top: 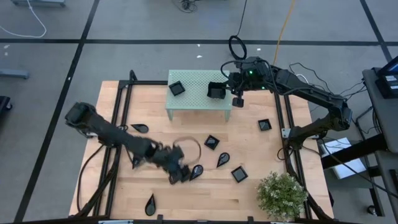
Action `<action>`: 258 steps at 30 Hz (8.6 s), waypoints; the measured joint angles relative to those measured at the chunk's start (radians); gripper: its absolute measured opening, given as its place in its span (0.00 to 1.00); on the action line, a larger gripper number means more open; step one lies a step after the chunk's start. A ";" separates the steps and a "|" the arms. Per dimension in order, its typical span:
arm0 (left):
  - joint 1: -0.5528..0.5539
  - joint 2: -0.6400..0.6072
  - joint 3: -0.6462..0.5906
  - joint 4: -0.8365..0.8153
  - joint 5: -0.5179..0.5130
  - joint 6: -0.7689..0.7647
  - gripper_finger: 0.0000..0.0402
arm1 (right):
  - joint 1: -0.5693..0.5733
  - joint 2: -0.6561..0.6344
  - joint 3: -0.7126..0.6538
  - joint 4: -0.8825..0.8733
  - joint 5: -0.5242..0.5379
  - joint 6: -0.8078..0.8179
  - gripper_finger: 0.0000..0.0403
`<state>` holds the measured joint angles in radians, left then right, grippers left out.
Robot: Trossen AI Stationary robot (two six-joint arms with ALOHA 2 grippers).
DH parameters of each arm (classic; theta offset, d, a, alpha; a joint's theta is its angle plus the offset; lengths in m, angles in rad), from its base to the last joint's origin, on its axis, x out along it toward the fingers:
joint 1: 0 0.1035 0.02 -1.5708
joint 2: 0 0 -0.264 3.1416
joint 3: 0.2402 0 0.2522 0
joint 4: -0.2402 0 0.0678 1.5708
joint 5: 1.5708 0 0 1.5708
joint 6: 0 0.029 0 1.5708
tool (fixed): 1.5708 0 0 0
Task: Pick & Place Mini shaped plates
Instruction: Stack the black square plate on top of the other black square plate on the shelf
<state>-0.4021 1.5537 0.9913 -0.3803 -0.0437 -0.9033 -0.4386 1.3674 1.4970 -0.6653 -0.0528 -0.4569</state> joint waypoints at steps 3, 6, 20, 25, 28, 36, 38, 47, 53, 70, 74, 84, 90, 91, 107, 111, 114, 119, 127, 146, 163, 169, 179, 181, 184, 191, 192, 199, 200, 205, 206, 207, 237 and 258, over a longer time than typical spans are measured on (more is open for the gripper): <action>0.079 -0.101 0.000 -0.068 -0.035 0.011 0.01 | 0.000 0.000 0.000 -0.005 0.000 0.000 0.16; 0.173 -0.198 -0.001 -0.124 -0.037 0.065 0.01 | 0.000 0.000 0.000 -0.001 0.000 0.000 0.16; 0.740 -0.211 0.387 -0.500 -0.029 0.687 0.01 | 0.000 0.000 0.000 0.088 0.000 -0.034 0.16; 0.939 -0.157 0.497 -0.629 0.051 0.798 0.02 | 0.000 0.000 0.000 0.093 0.004 -0.029 0.16; 1.037 -0.118 0.516 -0.641 0.112 0.856 0.01 | 0.000 0.000 0.000 0.093 0.004 -0.027 0.16; 1.144 -0.024 0.525 -0.651 0.230 0.973 0.01 | 0.000 0.000 0.000 0.094 0.004 0.007 0.16; 1.153 -0.006 0.526 -0.644 0.230 0.986 0.01 | 0.000 0.000 0.000 0.094 0.004 0.007 0.16; 1.160 0.032 0.525 -0.605 0.231 1.067 0.02 | 0.000 0.000 -0.034 0.145 0.005 0.030 0.16; 1.160 0.024 0.525 -0.606 0.258 1.056 0.04 | 0.000 0.000 -0.086 0.183 0.005 0.027 0.16; 1.136 0.003 0.525 -0.505 0.264 1.021 0.02 | -0.001 0.000 -0.094 0.236 0.005 0.019 0.16; 1.132 0.009 0.525 -0.498 0.258 1.033 0.04 | -0.001 0.000 -0.094 0.235 0.005 0.018 0.16; 1.128 0.077 0.525 -0.505 0.249 1.060 0.05 | -0.001 0.000 -0.094 0.235 0.004 0.019 0.16; 1.131 0.075 0.525 -0.505 0.234 1.059 0.01 | -0.001 0.000 -0.094 0.235 0.005 0.016 0.16; 1.132 0.074 0.525 -0.505 0.224 1.057 0.01 | -0.001 0.000 -0.094 0.235 0.005 0.011 0.16; 1.136 0.021 0.540 -0.505 0.144 1.035 0.36 | -0.001 0.000 -0.094 0.234 0.005 -0.026 0.16; 1.094 -0.024 0.551 -0.503 0.209 0.966 0.37 | -0.001 0.000 -0.094 0.234 0.005 -0.029 0.16; 1.019 -0.027 0.551 -0.512 0.274 0.917 0.37 | -0.001 -0.002 -0.094 0.227 0.005 -0.029 0.16; 0.838 0.009 0.550 -0.506 0.288 0.957 0.37 | -0.001 -0.031 -0.094 0.203 0.005 -0.028 0.16; 0.628 0.108 0.550 -0.481 0.288 1.275 0.37 | -0.001 -0.121 -0.094 0.172 0.005 -0.027 0.16; 0.462 0.466 0.548 -0.293 0.194 1.545 0.37 | 0.002 -0.295 -0.094 -0.019 0.001 0.104 0.16; 0.439 0.533 0.549 -0.137 0.271 1.448 0.37 | 0.002 -0.294 -0.094 -0.060 0.003 0.097 0.16; 0.438 0.588 0.549 -0.125 0.260 1.488 0.37 | 0.002 -0.294 -0.094 -0.068 0.003 0.097 0.16; 0.462 0.632 0.553 -0.146 0.225 1.423 0.36 | 0.002 -0.292 -0.094 -0.083 0.001 0.097 0.16; 0.461 0.633 0.553 -0.156 0.224 1.406 0.32 | 0.002 -0.292 -0.094 -0.082 0.001 0.097 0.16; 0.460 0.623 0.551 -0.167 0.222 1.391 0.22 | 0.002 -0.292 -0.094 -0.086 0.003 0.097 0.16; 0.456 0.558 0.547 -0.180 0.208 1.377 0.03 | 0.002 -0.292 -0.094 -0.089 0.004 0.097 0.16; 0.457 0.540 0.547 -0.183 0.207 1.376 0.04 | 0.002 -0.292 -0.094 -0.089 0.004 0.097 0.16; 0.458 0.368 0.547 -0.195 0.129 1.401 0.02 | 0.002 -0.292 -0.094 -0.089 0.004 0.097 0.16; 0.459 0.341 0.547 -0.194 0.108 1.398 0.03 | 0.002 -0.292 -0.094 -0.089 0.004 0.097 0.16; 0.467 0.196 0.547 -0.194 -0.068 1.343 0.03 | 0.002 -0.292 -0.094 -0.088 0.004 0.097 0.16; 0.471 0.169 0.549 -0.193 -0.117 1.306 0.02 | 0.002 -0.292 -0.094 -0.088 0.004 0.097 0.16; 0.476 0.145 0.549 -0.197 -0.164 1.270 0.01 | 0.002 -0.292 -0.094 -0.088 0.004 0.097 0.16; 0.832 0.112 0.550 -0.429 -0.233 0.927 0.02 | 0.002 -0.292 -0.094 -0.057 0.001 0.097 0.16; 0.841 0.128 0.549 -0.464 -0.192 0.924 0.06 | 0.002 -0.292 -0.094 -0.058 0.001 0.097 0.16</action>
<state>0.4394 1.6821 1.5398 -0.8448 -0.2359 0.0206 -0.4370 1.0756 1.4025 -0.7231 -0.0521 -0.3595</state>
